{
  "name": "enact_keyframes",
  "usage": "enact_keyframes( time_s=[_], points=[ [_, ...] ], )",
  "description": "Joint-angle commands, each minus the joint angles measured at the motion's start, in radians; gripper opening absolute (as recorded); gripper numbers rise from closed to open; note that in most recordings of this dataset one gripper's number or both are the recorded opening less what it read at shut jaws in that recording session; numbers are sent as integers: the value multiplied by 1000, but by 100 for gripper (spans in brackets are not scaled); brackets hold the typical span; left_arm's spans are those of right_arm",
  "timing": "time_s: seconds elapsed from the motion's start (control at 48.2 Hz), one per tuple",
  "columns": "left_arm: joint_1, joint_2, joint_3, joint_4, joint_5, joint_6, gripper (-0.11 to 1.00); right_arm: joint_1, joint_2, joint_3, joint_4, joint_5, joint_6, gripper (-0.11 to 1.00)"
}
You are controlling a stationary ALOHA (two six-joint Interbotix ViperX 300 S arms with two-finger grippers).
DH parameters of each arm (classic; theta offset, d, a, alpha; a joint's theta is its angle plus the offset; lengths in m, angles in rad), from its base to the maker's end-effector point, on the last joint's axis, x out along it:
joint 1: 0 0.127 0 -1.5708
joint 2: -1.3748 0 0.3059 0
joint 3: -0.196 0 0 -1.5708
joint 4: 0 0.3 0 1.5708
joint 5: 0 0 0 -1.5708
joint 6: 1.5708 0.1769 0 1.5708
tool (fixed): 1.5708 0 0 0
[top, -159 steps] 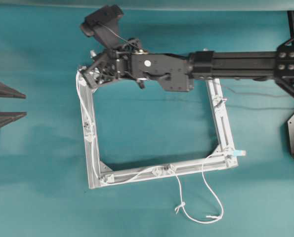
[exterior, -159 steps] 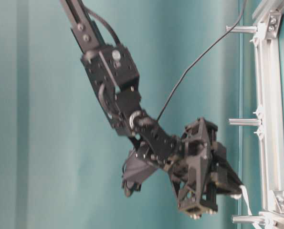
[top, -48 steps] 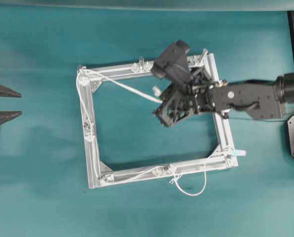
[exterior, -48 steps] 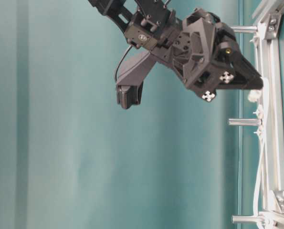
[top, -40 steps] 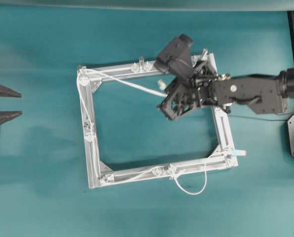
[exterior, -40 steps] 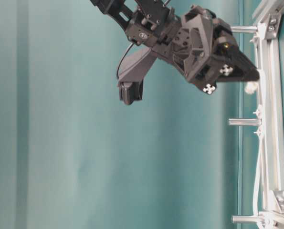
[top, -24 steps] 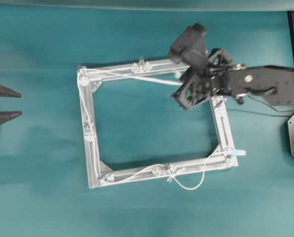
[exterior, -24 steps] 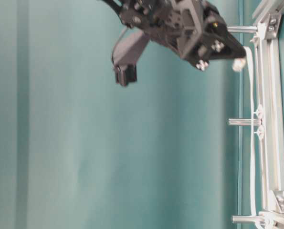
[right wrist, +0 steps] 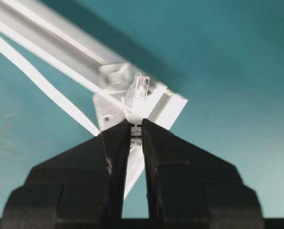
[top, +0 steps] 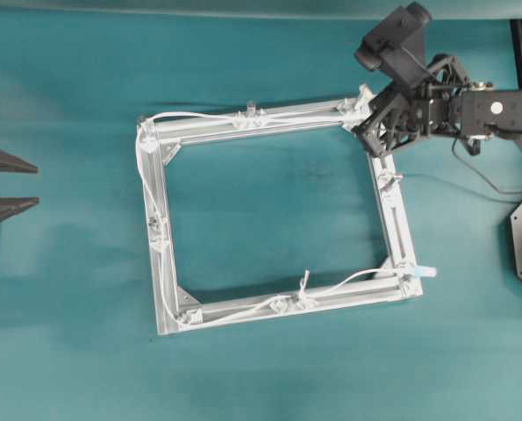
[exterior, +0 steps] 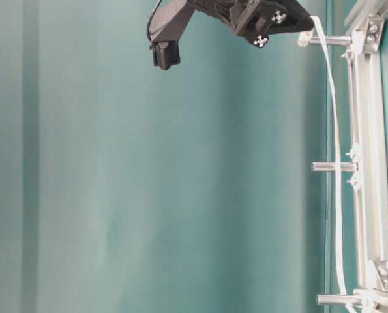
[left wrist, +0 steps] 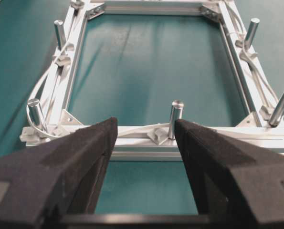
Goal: Move the cable alternately left and right between 8 pins so it hooks onto each one.
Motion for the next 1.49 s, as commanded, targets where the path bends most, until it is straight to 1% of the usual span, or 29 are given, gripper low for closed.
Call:
enact_keyframes(
  time_s=[0.0, 0.104, 0.187, 0.353, 0.56, 0.664, 0.809, 0.892, 1.183, 1.307, 1.473],
  points=[
    [-2, 8, -12, 3, -5, 5, 64, -6, -21, -11, -26, -2, -11, 10],
    [-2, 8, -12, 3, -5, 5, 64, -6, -38, -2, -60, -2, -18, 10],
    [-3, 8, -12, 3, -5, 5, 64, -6, -61, 12, -77, -8, -20, 10],
    [-3, 8, -12, 3, -6, 5, 64, -9, -117, 61, -123, -5, -20, 10],
    [-3, 8, -11, 3, -6, 5, 64, -58, -207, 132, -132, -6, -18, 10],
    [-3, 8, -11, 3, -5, 5, 64, -103, -230, 147, -141, -15, -21, 10],
    [-3, 8, -11, 3, -5, 6, 64, -166, -218, 150, -176, -55, -23, 10],
    [-3, 8, -12, 3, -5, 5, 64, -186, -199, 143, -201, -89, -25, 10],
    [-3, 8, -12, 3, -5, 5, 64, -250, -100, 84, -282, -126, -23, 10],
    [-3, 8, -12, 3, -6, 5, 64, -276, -54, 57, -296, -163, -23, 10],
    [-3, 8, -12, 3, -6, 5, 64, -295, 5, 51, -295, -210, -20, 10]
  ],
)
